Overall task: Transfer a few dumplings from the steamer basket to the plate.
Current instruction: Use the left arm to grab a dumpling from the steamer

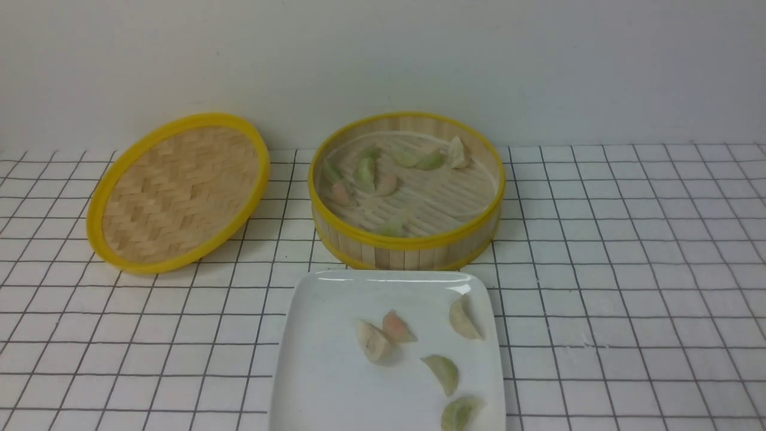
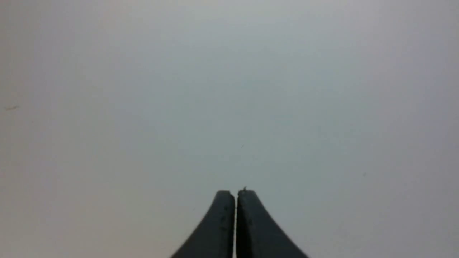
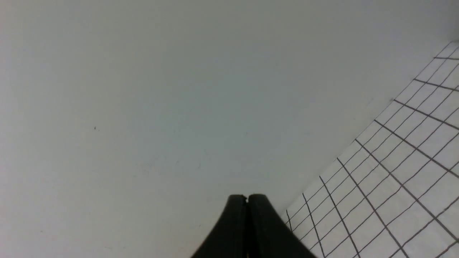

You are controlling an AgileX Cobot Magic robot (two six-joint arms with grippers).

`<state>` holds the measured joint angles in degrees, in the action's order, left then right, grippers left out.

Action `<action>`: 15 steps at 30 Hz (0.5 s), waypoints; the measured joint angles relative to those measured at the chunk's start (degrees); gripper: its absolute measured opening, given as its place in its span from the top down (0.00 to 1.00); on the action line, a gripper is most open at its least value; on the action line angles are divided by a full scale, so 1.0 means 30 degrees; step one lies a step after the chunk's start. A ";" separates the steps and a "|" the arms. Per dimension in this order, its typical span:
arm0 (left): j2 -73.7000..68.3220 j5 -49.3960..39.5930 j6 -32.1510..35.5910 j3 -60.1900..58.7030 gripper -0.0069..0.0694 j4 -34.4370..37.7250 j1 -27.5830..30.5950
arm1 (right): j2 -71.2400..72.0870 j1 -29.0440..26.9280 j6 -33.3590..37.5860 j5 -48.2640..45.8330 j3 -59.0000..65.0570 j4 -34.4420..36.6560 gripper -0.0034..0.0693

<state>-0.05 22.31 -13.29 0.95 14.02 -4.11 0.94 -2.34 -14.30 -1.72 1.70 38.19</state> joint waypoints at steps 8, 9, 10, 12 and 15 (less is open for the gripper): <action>-0.8441 -1.4168 -0.0447 1.0757 0.92 -0.0403 0.0000 | 0.0000 0.0084 0.1014 -0.1225 -0.0743 0.0833 0.97; -0.9749 -1.6215 -0.0154 1.2046 0.92 -0.0429 0.0000 | -0.0066 0.0150 0.1342 -0.1923 -0.1157 0.0496 0.97; -1.1441 -1.8697 0.0431 1.3566 0.92 -0.0372 0.0000 | -0.0344 0.0223 0.1902 -0.3142 -0.2013 0.0030 0.97; -1.5843 -2.3779 0.2252 1.7036 0.92 0.0075 0.0000 | -0.2132 0.0279 0.3163 -0.6690 -0.4783 -0.1062 0.97; -2.0636 -2.6859 0.4045 1.9430 0.92 0.1147 0.0000 | -0.5443 0.0298 0.4384 -1.1116 -0.8139 -0.2608 0.97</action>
<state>-61.96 -58.26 -1.15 59.24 17.46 -4.11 -15.39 -1.45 -1.15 -35.07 -22.72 30.37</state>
